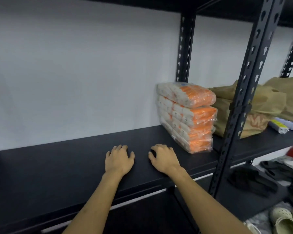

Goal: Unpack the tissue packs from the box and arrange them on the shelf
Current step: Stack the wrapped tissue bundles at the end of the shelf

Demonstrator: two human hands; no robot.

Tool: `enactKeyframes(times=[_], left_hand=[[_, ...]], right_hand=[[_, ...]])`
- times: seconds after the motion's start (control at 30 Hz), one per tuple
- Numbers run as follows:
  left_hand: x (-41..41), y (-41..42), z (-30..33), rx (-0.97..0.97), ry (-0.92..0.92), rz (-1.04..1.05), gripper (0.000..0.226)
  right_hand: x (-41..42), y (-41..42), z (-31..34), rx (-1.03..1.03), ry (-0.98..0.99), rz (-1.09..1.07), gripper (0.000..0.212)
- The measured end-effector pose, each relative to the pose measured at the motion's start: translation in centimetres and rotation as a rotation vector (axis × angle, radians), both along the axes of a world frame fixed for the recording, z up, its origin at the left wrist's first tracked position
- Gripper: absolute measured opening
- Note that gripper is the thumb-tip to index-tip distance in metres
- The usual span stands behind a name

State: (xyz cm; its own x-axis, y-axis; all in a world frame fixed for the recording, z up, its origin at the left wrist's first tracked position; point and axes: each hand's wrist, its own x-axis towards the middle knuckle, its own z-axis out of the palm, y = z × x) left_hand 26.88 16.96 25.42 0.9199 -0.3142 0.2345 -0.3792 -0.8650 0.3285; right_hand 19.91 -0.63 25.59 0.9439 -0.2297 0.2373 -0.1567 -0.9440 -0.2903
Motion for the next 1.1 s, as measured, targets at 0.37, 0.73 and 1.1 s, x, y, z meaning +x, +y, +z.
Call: enactKeyframes(times=[0.37, 0.73, 1.1], left_hand=[[-13.3, 6.7, -5.0, 0.081, -0.222, 0.019, 0.068], [-20.4, 12.3, -10.6, -0.077, -0.085, -0.064, 0.062], [-28.1, 22.6, -27.3, -0.057, 0.689, 0.139, 0.06]], right_hand=[[-6.2, 4.0, -4.2, -0.026, -0.177, -0.018, 0.057], [-12.6, 10.8, -9.0, 0.059, -0.362, -0.035, 0.058], [-21.4, 18.5, -28.7, 0.686, 0.433, -0.079, 0.056]])
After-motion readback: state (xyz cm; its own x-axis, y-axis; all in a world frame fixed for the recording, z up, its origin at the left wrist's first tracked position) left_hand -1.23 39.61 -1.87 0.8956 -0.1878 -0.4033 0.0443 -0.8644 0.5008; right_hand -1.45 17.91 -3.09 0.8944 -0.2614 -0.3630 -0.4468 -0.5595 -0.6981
